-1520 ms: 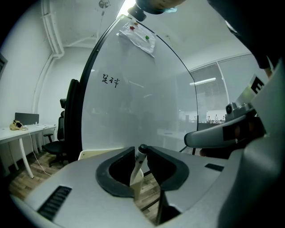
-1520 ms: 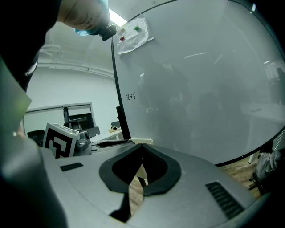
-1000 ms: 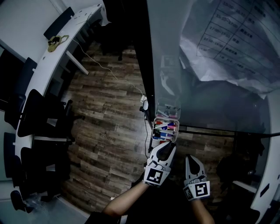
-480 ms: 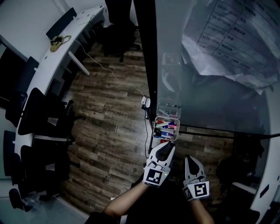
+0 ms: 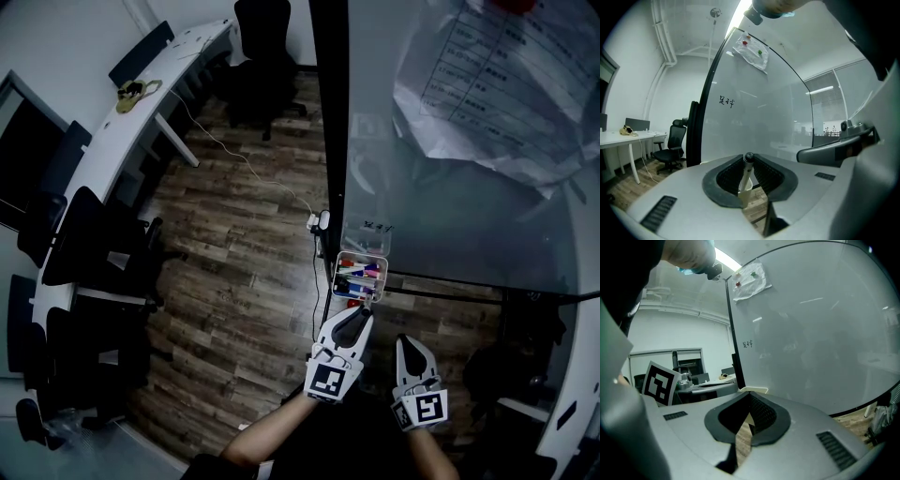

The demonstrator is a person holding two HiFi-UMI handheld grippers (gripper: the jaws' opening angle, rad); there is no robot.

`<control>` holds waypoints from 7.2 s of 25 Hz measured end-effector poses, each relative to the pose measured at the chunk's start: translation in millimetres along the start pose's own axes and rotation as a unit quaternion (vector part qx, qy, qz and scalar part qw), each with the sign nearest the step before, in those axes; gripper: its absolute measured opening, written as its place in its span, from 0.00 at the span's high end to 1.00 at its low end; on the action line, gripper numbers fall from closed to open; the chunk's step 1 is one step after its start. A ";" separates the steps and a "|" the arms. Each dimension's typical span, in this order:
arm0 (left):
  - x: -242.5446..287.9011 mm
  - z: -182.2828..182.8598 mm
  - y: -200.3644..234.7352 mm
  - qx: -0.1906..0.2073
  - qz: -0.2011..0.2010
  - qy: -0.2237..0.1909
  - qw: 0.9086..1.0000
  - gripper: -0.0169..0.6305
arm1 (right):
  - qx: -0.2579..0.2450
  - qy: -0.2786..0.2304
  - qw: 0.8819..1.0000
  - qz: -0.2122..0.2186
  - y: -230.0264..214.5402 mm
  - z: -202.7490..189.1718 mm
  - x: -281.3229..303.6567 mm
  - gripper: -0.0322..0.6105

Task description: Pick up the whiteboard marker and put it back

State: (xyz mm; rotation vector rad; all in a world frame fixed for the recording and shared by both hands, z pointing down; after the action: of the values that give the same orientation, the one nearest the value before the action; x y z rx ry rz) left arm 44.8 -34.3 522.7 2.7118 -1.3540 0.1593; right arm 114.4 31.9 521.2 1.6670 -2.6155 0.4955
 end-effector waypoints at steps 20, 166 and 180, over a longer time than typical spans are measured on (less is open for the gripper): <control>-34.2 26.1 4.7 0.013 0.021 -0.026 0.999 0.86 | -0.016 -0.005 0.999 0.028 21.1 1.4 -17.6 0.93; 36.8 30.9 53.3 -0.023 -0.024 0.026 0.999 0.86 | -0.016 -0.023 1.000 0.010 -43.2 42.3 93.1 0.93; 41.1 16.4 50.3 -0.011 -0.022 0.042 0.999 0.86 | -0.027 0.007 1.000 0.003 -55.3 25.1 82.4 0.93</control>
State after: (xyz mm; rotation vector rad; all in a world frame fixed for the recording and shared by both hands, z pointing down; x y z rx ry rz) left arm 29.9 -99.1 514.8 2.6818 -1.2634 0.2507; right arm 131.5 -68.9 525.7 1.6338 -2.6000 0.4320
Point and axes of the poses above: the fingertips, and each gripper's own axes: x forward along the fingers, y to its left, z out of its top, the point moved 1 cm from there along -x, backward along the fingers, and after that the axes turned 9 degrees about z, right-handed, at the moved point
